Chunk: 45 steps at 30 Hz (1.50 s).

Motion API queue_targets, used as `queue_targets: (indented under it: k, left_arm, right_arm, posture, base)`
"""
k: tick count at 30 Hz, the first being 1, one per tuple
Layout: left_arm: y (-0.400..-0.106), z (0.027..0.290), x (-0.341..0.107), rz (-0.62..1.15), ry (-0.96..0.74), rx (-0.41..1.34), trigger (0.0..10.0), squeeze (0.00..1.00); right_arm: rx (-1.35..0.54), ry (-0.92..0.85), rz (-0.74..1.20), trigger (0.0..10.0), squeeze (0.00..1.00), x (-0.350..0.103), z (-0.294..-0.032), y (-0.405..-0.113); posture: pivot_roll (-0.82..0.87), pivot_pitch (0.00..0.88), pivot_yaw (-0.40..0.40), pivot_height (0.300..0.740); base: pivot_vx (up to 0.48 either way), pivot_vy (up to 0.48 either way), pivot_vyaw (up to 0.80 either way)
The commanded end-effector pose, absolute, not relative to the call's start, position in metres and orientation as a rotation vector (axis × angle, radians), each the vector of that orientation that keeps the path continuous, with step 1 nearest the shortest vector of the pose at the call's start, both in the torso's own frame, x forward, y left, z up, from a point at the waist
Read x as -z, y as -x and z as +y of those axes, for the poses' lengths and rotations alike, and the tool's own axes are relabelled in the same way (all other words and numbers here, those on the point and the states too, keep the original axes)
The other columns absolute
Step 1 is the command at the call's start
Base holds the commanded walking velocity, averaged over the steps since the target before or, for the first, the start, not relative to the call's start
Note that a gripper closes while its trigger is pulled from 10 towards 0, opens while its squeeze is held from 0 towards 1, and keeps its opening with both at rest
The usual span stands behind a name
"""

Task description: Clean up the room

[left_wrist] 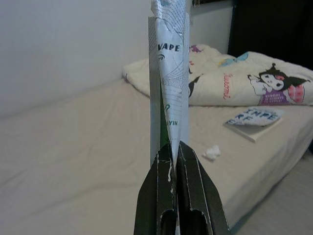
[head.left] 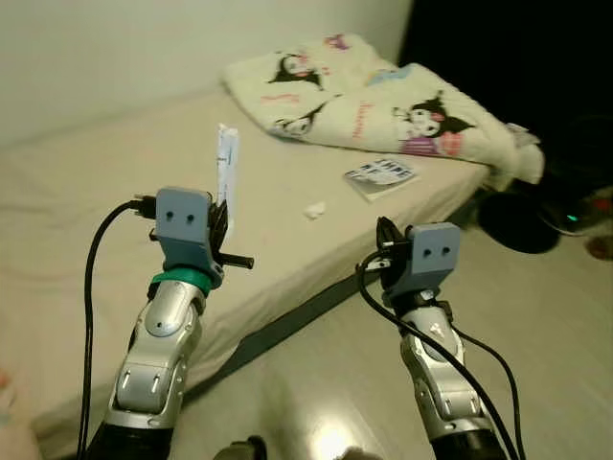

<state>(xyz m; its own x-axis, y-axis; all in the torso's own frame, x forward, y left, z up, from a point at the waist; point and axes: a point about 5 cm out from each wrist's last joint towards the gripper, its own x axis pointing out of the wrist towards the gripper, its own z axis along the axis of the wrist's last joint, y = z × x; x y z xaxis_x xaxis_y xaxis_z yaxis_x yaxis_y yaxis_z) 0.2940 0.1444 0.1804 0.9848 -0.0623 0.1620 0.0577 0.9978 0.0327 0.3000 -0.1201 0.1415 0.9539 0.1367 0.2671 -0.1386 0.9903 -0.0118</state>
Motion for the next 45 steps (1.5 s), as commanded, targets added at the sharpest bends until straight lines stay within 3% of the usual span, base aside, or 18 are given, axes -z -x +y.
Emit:
queue_targets:
  k: [1,45]
  left_arm:
    - [-0.2928,0.1406,-0.1801,-0.165,-0.032,0.075,10.0,0.00]
    - [-0.2908,0.1435,-0.1736,-0.146,-0.043,0.061,10.0,0.00]
  right_arm:
    - [-0.119,-0.008,-0.259,10.0,0.00,-0.1373,-0.1261,-0.2986]
    - [-0.127,0.026,-0.245,10.0,0.00,-0.1335,-0.1247,-0.2995]
  posture:
    - [-0.05,0.046,0.054,0.740]
    - [-0.04,0.053,0.051,0.740]
  base:
    - [-0.296,0.000,0.00]
    - [-0.306,0.000,0.00]
